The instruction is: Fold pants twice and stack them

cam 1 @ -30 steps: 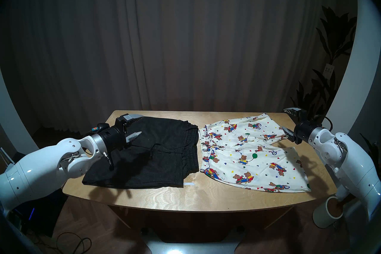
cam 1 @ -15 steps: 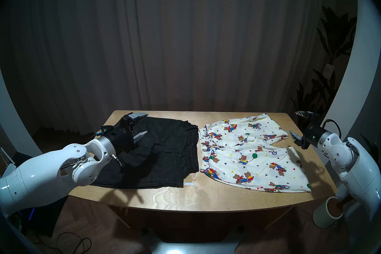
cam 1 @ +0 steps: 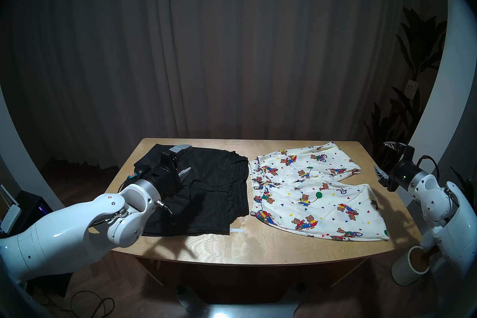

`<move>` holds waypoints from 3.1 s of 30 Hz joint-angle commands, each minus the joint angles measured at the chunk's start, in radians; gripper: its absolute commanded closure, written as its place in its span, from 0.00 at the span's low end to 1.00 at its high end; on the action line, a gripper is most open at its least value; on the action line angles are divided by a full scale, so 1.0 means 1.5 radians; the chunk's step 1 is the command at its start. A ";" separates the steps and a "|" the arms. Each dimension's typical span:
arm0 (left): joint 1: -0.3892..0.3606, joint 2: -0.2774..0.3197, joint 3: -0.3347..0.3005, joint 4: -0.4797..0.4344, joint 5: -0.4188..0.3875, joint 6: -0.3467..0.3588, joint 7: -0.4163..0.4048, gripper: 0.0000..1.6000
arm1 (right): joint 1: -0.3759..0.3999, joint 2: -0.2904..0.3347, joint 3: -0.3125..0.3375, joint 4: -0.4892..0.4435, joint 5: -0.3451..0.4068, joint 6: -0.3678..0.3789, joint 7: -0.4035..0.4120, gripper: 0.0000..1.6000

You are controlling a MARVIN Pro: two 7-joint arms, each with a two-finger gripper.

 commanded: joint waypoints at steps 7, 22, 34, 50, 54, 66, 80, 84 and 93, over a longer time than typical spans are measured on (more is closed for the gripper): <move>-0.052 -0.088 0.054 -0.005 0.130 -0.066 0.034 0.00 | -0.079 -0.029 0.054 -0.028 -0.023 0.031 0.007 0.00; -0.044 -0.072 0.062 -0.024 0.149 -0.077 0.056 0.00 | -0.096 -0.061 0.088 -0.046 -0.012 0.008 -0.012 0.00; -0.030 -0.086 0.094 -0.030 0.178 -0.069 0.035 0.00 | -0.152 -0.094 0.143 -0.074 -0.006 0.023 -0.032 0.00; -0.038 -0.121 0.116 -0.024 0.200 -0.087 0.050 0.00 | -0.131 -0.073 0.137 -0.024 -0.001 0.066 -0.029 0.00; -0.027 -0.101 0.107 -0.025 0.184 -0.085 0.044 0.00 | -0.139 -0.079 0.124 -0.051 -0.010 0.045 -0.041 0.00; -0.030 -0.100 0.118 0.002 0.173 -0.050 0.030 0.00 | -0.162 -0.098 0.118 -0.082 -0.041 0.018 -0.049 0.00; -0.054 -0.147 0.160 -0.032 0.208 -0.074 0.107 0.00 | -0.177 -0.085 0.135 -0.015 -0.043 0.095 -0.043 0.00; -0.063 -0.152 0.166 -0.036 0.208 -0.065 0.124 0.00 | -0.175 -0.080 0.128 0.018 -0.042 0.127 -0.034 0.00; -0.045 -0.143 0.161 -0.059 0.197 -0.060 0.094 0.00 | -0.173 -0.079 0.121 0.052 -0.051 0.168 -0.022 0.00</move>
